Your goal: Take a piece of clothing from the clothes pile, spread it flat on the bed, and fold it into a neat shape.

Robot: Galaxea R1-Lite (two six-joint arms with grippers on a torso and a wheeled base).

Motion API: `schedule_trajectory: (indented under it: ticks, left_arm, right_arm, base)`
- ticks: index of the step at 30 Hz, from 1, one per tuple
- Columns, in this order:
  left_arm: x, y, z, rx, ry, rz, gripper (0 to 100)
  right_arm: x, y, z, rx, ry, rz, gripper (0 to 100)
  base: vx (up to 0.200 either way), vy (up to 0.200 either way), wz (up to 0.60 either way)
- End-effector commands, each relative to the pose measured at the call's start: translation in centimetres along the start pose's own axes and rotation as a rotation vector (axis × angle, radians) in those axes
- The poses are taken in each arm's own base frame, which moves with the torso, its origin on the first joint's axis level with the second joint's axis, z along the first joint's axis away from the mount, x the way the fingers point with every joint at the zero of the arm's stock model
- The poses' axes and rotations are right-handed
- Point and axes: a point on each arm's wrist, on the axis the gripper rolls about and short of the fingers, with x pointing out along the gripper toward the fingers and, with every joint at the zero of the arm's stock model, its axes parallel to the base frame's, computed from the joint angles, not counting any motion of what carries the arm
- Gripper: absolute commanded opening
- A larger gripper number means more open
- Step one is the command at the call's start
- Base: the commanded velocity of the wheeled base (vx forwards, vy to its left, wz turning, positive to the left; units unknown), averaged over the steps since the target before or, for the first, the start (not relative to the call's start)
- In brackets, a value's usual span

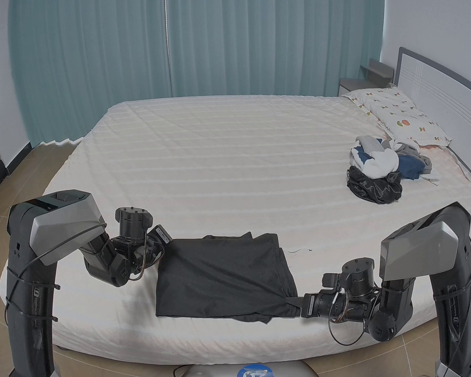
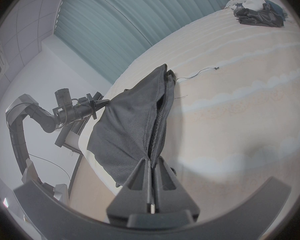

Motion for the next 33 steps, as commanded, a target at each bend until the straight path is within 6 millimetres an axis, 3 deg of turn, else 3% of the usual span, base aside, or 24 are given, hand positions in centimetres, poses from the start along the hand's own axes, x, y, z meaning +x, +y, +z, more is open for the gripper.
schedule_trajectory:
  ticks: [1, 9, 10, 11, 12, 21, 25, 33]
  left_arm:
    - [0.1, 0.1, -0.1, 0.002, 0.001, 0.003, 0]
    - [0.0, 0.1, -0.1, 0.004, 0.006, 0.007, 0]
    - [0.0, 0.1, -0.2, 0.003, 0.009, 0.006, 100]
    - [0.0, 0.1, -0.2, 0.003, 0.011, 0.006, 100]
    - [0.0, 0.1, -0.2, 0.003, 0.011, 0.006, 100]
    - [-0.4, 0.6, 0.0, -0.022, 0.013, 0.015, 100]
    - [-0.6, 0.7, 0.8, -0.069, -0.005, 0.015, 100]
    - [-0.6, 1.0, 0.7, -0.072, -0.001, 0.024, 100]
  right_arm:
    - [-0.3, -0.1, -0.2, 0.0, 0.01, -0.008, 0]
    - [-0.5, -0.1, -0.3, 0.0, 0.017, -0.013, 0]
    - [-0.4, -0.1, -0.3, -0.003, 0.018, -0.013, 0]
    - [-0.3, -0.1, -0.3, -0.004, 0.016, -0.012, 0]
    - [-0.3, -0.1, -0.3, -0.005, 0.012, -0.01, 100]
    - [-0.8, 0.1, 3.1, -0.01, -0.109, 0.002, 100]
    - [0.3, -1.1, 5.6, 0.022, -0.186, -0.04, 100]
    - [3.4, -0.5, 9.5, 0.043, -0.207, -0.082, 100]
  base:
    - [0.0, 0.0, 0.0]
    - [0.0, 0.0, 0.0]
    - [0.0, 0.0, 0.0]
    - [0.0, 0.0, 0.0]
    - [0.0, 0.0, 0.0]
    - [0.0, 0.0, 0.0]
    - [0.0, 0.0, 0.0]
    - [0.0, 0.0, 0.0]
